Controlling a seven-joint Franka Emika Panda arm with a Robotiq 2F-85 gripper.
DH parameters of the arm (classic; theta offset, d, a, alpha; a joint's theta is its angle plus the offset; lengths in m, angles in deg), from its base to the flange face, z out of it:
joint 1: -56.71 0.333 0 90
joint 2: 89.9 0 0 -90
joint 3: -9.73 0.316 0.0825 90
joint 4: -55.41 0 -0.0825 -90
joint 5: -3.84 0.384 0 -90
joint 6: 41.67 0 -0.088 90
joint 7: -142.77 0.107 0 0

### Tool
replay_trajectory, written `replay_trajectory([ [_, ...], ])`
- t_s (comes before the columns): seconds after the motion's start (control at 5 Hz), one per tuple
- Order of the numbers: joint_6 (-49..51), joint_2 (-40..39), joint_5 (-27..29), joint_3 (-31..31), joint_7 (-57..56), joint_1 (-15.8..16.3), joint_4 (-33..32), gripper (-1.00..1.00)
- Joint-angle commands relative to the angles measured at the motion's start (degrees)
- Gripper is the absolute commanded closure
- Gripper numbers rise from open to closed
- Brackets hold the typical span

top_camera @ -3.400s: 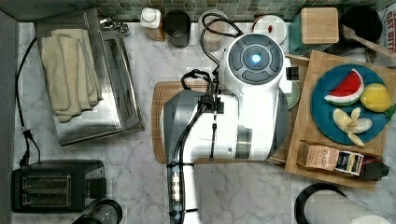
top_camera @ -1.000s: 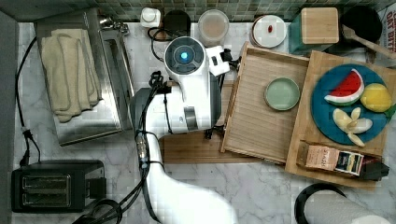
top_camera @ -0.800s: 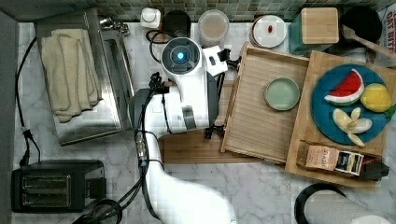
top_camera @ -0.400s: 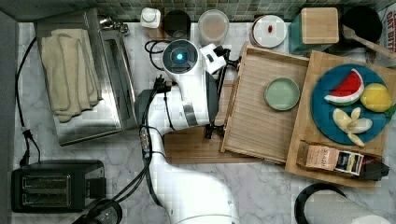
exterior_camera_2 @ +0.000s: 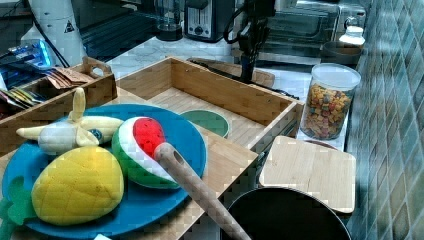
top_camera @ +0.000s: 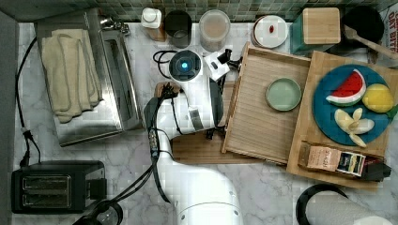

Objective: Close the drawer.

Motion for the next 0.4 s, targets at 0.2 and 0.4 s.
replay_trajectory([
  [0.2, -5.1, -1.2, -0.5, 0.6, -1.9, -0.6, 1.4, 1.0],
  [0.4, -7.4, 0.1, -3.4, -0.6, -0.6, -0.5, -0.7, 1.0],
])
